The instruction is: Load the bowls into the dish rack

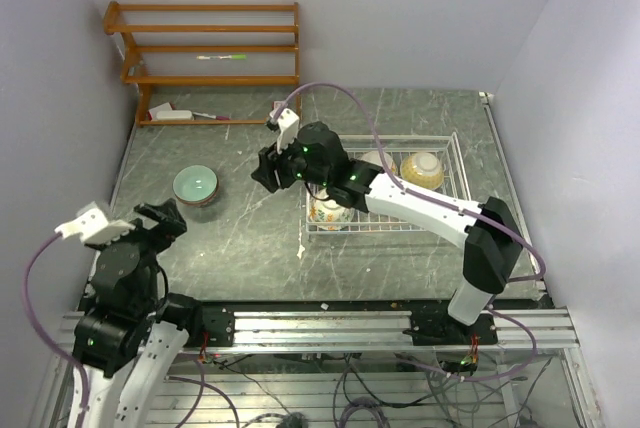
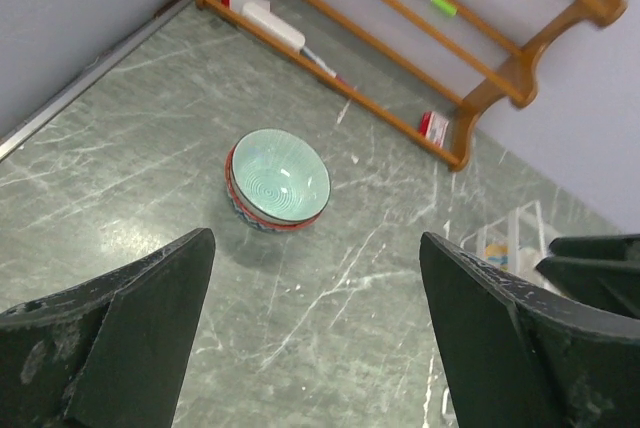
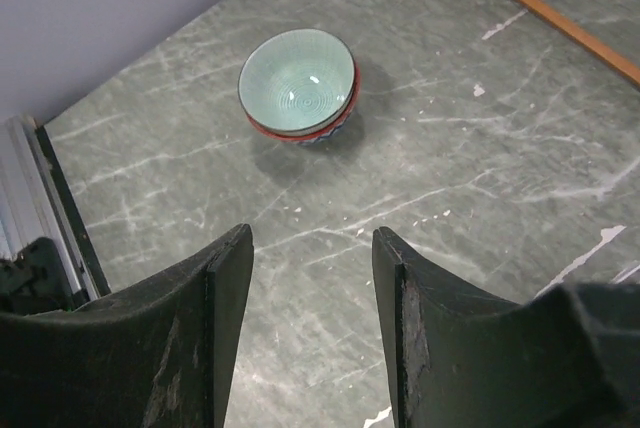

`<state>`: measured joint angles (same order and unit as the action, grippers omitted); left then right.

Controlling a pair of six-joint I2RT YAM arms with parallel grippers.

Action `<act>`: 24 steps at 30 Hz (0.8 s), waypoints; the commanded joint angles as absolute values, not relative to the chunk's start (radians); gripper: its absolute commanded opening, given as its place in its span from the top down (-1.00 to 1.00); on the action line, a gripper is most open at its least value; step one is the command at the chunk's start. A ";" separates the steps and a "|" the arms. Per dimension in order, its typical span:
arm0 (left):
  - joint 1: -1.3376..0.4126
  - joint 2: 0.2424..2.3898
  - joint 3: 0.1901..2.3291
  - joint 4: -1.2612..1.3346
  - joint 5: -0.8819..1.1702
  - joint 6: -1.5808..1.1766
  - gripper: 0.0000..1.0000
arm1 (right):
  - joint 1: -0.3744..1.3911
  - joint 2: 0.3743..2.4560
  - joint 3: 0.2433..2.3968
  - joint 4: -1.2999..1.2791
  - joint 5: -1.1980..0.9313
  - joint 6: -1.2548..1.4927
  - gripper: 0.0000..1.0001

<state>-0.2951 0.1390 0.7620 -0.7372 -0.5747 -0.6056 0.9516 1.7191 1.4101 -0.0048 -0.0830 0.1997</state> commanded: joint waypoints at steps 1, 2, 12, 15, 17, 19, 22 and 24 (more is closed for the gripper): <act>-0.301 0.294 0.797 -0.687 -0.492 -0.549 -0.89 | 0.893 1.688 1.422 0.040 -0.129 0.265 -0.02; -0.301 0.346 0.811 -0.693 -0.480 -0.546 -0.89 | 0.874 1.675 1.418 0.032 -0.136 0.276 -0.02; -0.299 0.784 0.779 -0.483 -0.362 -0.602 -0.89 | 0.714 1.482 1.294 0.027 -0.269 0.332 -0.05; -0.298 0.885 0.765 -0.412 -0.395 -0.601 -0.96 | 0.698 1.440 1.258 0.029 -0.268 0.319 -0.05; -0.297 0.956 0.765 -0.369 -0.418 -0.588 -0.80 | 0.676 1.419 1.228 0.044 -0.276 0.322 -0.05; -0.298 1.023 0.772 -0.344 -0.444 -0.579 -0.72 | 0.649 1.407 1.201 0.059 -0.304 0.333 -0.06; -0.297 1.110 0.773 -0.275 -0.478 -0.541 -0.69 | 0.604 1.397 1.162 0.088 -0.348 0.357 -0.05; -0.296 1.164 0.774 -0.226 -0.493 -0.520 -0.64 | 0.575 1.393 1.138 0.117 -0.381 0.377 -0.06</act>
